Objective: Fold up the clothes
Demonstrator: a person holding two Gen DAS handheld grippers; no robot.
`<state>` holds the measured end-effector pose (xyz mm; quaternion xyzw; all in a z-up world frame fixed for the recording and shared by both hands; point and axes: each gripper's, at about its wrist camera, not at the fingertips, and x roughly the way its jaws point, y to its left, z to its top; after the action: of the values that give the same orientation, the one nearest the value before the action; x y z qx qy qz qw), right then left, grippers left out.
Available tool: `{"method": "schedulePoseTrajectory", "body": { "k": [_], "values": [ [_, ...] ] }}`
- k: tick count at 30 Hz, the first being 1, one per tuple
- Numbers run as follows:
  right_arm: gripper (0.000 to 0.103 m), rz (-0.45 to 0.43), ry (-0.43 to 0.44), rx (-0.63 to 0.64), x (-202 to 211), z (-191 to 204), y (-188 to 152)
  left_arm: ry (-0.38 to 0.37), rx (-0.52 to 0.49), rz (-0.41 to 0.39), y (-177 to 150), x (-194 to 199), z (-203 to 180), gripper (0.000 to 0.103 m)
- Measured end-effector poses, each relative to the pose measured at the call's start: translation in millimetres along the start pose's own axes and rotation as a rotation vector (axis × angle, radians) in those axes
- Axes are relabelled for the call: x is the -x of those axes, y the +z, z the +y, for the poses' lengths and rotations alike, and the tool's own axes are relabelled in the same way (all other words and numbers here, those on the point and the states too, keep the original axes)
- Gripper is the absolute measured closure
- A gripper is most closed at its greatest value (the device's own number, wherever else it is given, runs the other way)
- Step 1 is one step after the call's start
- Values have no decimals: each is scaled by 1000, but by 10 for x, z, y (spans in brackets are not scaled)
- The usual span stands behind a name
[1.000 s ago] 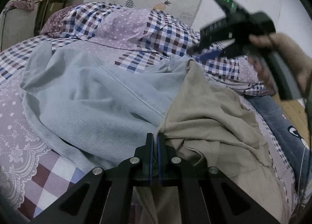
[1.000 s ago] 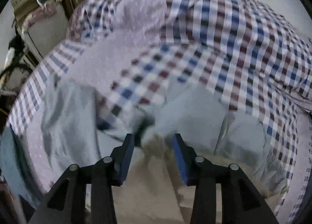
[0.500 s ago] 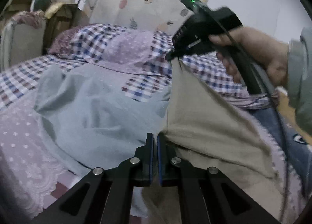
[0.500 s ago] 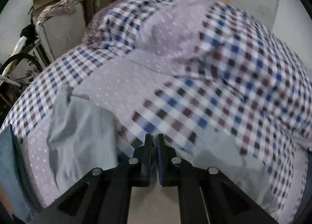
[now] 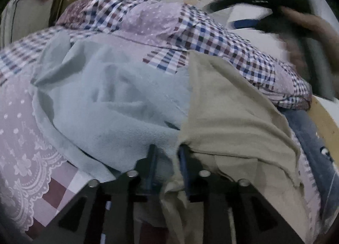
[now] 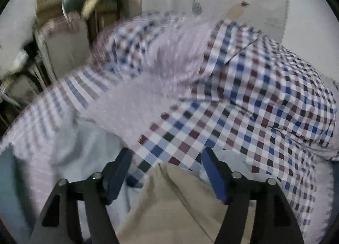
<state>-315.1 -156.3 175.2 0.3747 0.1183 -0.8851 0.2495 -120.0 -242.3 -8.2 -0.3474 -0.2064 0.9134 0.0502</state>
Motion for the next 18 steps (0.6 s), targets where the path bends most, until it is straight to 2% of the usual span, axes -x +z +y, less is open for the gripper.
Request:
{"method": "schedulePoseTrajectory", "body": {
  "k": [2,4,7,8,10,14,15,18],
  "values": [
    [23,-58,10,-46,478,-243,-180,-10,24,-7,-43,-1,38,69],
    [22,-111,18,-92,930,-488,-373,-10,33,-17,-55,3,55,62],
    [22,-150,-1,-172,1511,-909,-958,-5,54,-36,-70,22,84,56],
    [22,-162,-16,-199,1713,-1028,-1199,0,60,-42,-78,49,89,51],
    [22,-195,-82,-246,2128,-1201,-1769,15,68,-59,-81,92,103,49],
    [22,-228,-210,-372,2814,-1379,-2920,63,61,-124,-32,302,135,31],
    [21,-226,-254,-395,2941,-1379,-3182,70,61,-143,-25,370,143,24],
    [22,-195,-327,-474,3201,-1367,-3900,89,62,-204,-9,598,161,20]
  ]
}}
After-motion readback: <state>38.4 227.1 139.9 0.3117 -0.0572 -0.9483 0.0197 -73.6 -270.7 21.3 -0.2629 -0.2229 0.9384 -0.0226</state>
